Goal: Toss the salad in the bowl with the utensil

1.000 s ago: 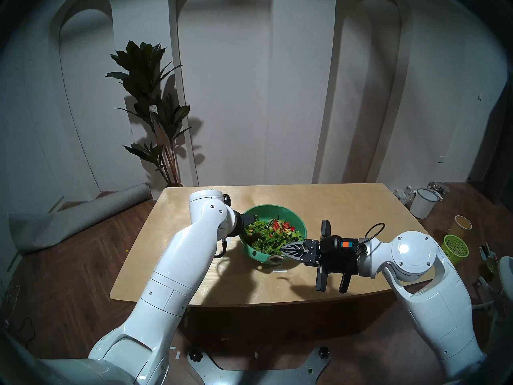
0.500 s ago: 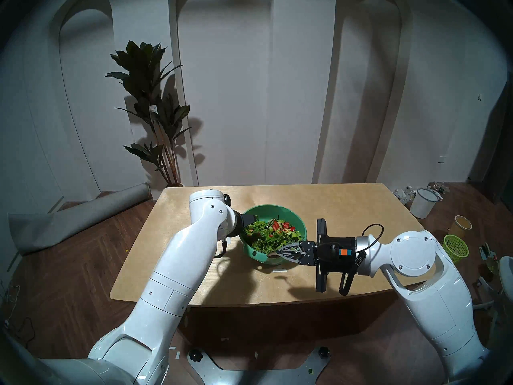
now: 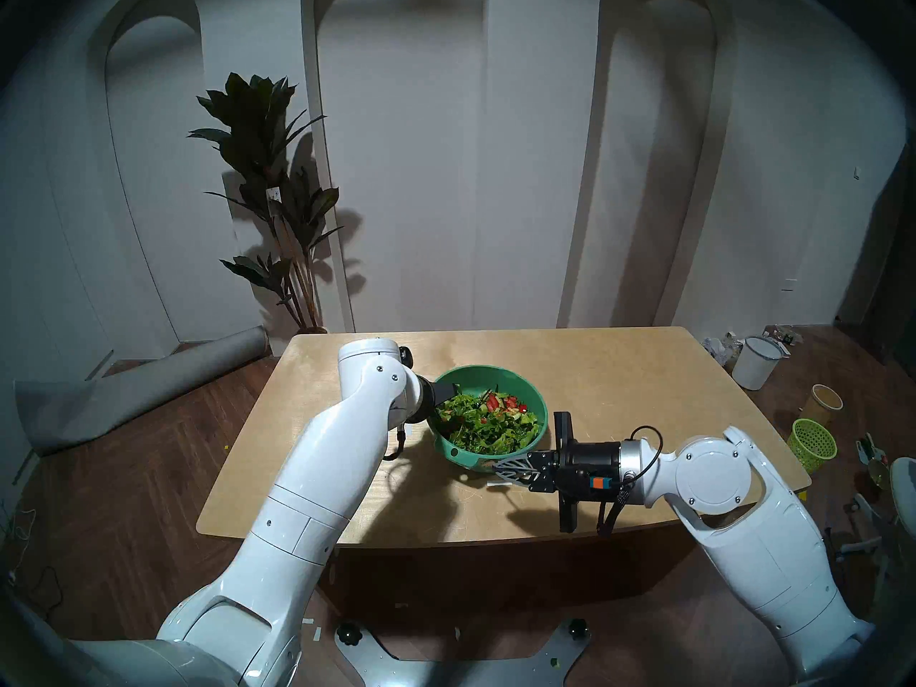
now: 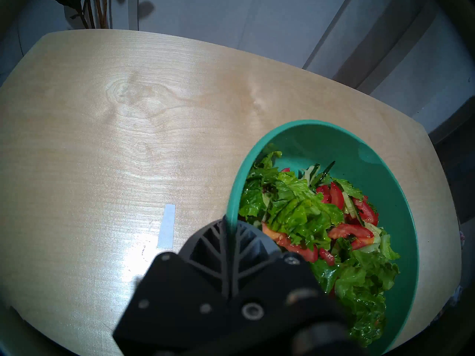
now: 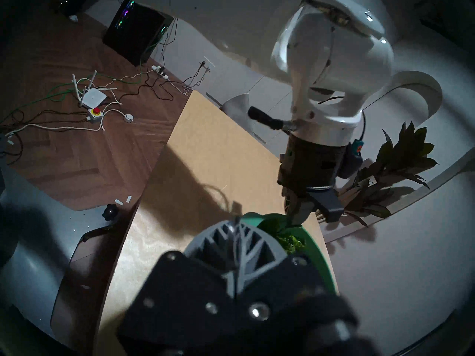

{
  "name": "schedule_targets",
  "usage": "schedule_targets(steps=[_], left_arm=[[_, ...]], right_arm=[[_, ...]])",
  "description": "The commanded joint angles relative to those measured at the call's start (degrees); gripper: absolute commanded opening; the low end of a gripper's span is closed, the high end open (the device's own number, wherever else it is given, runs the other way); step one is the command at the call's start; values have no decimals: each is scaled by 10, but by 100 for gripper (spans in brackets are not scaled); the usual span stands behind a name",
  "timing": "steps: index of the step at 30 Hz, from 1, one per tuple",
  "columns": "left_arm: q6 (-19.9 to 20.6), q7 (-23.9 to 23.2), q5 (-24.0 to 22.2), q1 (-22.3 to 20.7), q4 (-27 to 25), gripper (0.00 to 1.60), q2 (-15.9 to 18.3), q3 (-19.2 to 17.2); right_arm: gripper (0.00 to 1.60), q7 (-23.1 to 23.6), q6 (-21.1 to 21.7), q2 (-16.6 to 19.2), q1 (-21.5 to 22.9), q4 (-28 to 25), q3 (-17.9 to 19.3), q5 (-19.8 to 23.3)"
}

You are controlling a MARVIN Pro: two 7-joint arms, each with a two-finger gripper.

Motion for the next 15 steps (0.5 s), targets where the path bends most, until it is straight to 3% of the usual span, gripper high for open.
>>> schedule_targets(steps=[1, 2, 6, 15], left_arm=[[-1, 64, -1, -18, -16, 0, -1, 0], [-1, 64, -1, -18, -16, 0, -1, 0], [-1, 60, 0, -18, -16, 0, 0, 1], [-1, 57, 2, -18, -16, 0, 0, 0]], right_arm=[[0, -30, -60, -16, 8, 5, -26, -42], [0, -35, -79, -14, 10, 8, -36, -64], [0, -49, -94, -19, 4, 12, -44, -81], [0, -66, -104, -16, 10, -9, -30, -94]])
